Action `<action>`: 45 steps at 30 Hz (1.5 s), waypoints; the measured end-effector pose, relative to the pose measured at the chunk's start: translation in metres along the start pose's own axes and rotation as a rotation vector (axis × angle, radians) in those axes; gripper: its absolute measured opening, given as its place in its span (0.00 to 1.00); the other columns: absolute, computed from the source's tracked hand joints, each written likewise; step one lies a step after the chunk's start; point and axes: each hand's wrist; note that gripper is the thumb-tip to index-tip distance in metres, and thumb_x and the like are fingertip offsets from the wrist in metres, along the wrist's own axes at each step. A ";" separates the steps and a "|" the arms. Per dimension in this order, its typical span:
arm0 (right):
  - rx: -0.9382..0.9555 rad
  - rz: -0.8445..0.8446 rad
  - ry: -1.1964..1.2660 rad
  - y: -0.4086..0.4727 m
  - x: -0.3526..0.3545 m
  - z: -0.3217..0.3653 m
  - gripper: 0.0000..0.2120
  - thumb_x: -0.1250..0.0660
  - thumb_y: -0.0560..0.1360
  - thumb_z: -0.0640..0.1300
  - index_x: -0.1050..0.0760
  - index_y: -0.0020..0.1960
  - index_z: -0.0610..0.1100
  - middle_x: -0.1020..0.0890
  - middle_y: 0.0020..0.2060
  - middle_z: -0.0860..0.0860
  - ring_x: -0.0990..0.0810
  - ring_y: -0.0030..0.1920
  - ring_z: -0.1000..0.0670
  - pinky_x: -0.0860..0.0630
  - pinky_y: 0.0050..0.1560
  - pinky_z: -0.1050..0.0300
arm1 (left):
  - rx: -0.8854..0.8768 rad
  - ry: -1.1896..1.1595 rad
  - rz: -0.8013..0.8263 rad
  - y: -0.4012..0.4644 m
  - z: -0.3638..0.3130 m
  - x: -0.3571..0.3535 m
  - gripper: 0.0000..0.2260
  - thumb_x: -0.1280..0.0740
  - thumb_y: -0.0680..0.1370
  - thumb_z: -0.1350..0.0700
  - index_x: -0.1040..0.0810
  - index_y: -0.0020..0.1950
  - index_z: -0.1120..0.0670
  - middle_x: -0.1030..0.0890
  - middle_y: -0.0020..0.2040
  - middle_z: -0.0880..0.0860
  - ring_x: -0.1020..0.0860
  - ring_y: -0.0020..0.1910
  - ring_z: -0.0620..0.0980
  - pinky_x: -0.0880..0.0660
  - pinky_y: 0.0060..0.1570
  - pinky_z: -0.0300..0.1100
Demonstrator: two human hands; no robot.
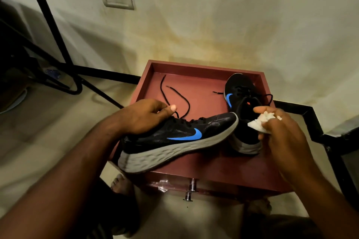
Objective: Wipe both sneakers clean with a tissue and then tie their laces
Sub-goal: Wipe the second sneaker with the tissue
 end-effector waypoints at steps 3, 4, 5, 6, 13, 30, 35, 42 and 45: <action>0.209 0.067 -0.028 -0.017 -0.019 0.010 0.13 0.36 0.81 0.35 0.26 0.61 0.50 0.18 0.49 0.50 0.17 0.41 0.58 0.22 0.41 0.69 | -0.008 -0.007 0.013 0.003 0.000 -0.002 0.26 0.43 0.83 0.36 0.29 0.36 0.55 0.31 0.29 0.46 0.33 0.25 0.42 0.33 0.32 0.38; 0.290 0.092 -0.076 -0.022 -0.027 0.013 0.14 0.33 0.80 0.35 0.27 0.62 0.49 0.17 0.50 0.53 0.16 0.45 0.58 0.21 0.45 0.69 | -0.011 0.000 0.015 0.004 0.001 -0.003 0.26 0.42 0.83 0.36 0.28 0.36 0.55 0.30 0.29 0.46 0.32 0.25 0.41 0.33 0.33 0.38; 0.384 0.116 -0.140 -0.027 -0.035 0.016 0.14 0.30 0.79 0.36 0.25 0.62 0.49 0.16 0.51 0.55 0.15 0.49 0.59 0.20 0.48 0.68 | -0.014 0.010 0.014 0.004 0.002 -0.003 0.25 0.42 0.82 0.36 0.27 0.36 0.54 0.28 0.30 0.47 0.30 0.26 0.41 0.32 0.33 0.38; 0.486 0.143 -0.191 -0.030 -0.043 0.017 0.14 0.28 0.78 0.37 0.22 0.61 0.47 0.15 0.52 0.55 0.15 0.51 0.60 0.20 0.50 0.66 | -0.015 0.025 0.015 0.005 0.002 -0.004 0.25 0.41 0.82 0.35 0.26 0.37 0.54 0.27 0.31 0.48 0.29 0.28 0.42 0.30 0.35 0.39; 0.823 0.358 -0.401 -0.032 -0.111 -0.004 0.14 0.30 0.76 0.32 0.16 0.61 0.37 0.15 0.57 0.44 0.17 0.58 0.44 0.21 0.61 0.48 | -0.015 0.011 0.027 0.009 0.006 -0.006 0.23 0.35 0.78 0.33 0.26 0.39 0.52 0.26 0.31 0.47 0.29 0.29 0.43 0.28 0.34 0.42; 0.878 0.243 -0.363 -0.020 -0.074 -0.008 0.15 0.26 0.73 0.30 0.16 0.59 0.35 0.14 0.56 0.45 0.15 0.57 0.46 0.18 0.57 0.47 | -0.051 0.055 0.038 0.008 0.010 -0.009 0.22 0.37 0.80 0.34 0.29 0.40 0.52 0.28 0.33 0.47 0.31 0.32 0.45 0.31 0.35 0.40; 0.939 0.476 -0.473 -0.037 -0.102 -0.015 0.16 0.27 0.75 0.36 0.17 0.62 0.37 0.14 0.58 0.45 0.17 0.59 0.45 0.19 0.58 0.49 | -0.041 0.054 0.062 0.009 0.007 -0.007 0.21 0.37 0.80 0.35 0.27 0.41 0.53 0.28 0.34 0.48 0.30 0.32 0.45 0.30 0.36 0.40; 1.006 0.332 -0.461 -0.032 -0.090 -0.008 0.09 0.24 0.71 0.33 0.14 0.51 0.36 0.14 0.49 0.44 0.16 0.50 0.46 0.19 0.49 0.49 | -0.066 0.045 0.057 0.008 0.009 -0.005 0.22 0.38 0.80 0.35 0.27 0.41 0.53 0.29 0.33 0.47 0.31 0.31 0.44 0.31 0.35 0.40; 1.067 0.325 -0.359 -0.037 -0.099 0.003 0.15 0.29 0.77 0.31 0.19 0.64 0.33 0.17 0.63 0.39 0.18 0.65 0.45 0.20 0.64 0.51 | -0.074 0.020 0.110 0.009 0.009 -0.002 0.21 0.39 0.81 0.36 0.27 0.42 0.53 0.28 0.34 0.47 0.32 0.31 0.44 0.32 0.35 0.39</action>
Point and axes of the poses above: each hand's wrist, its own y-axis towards the middle knuckle, its own x-axis out of the back of the hand, z = x × y
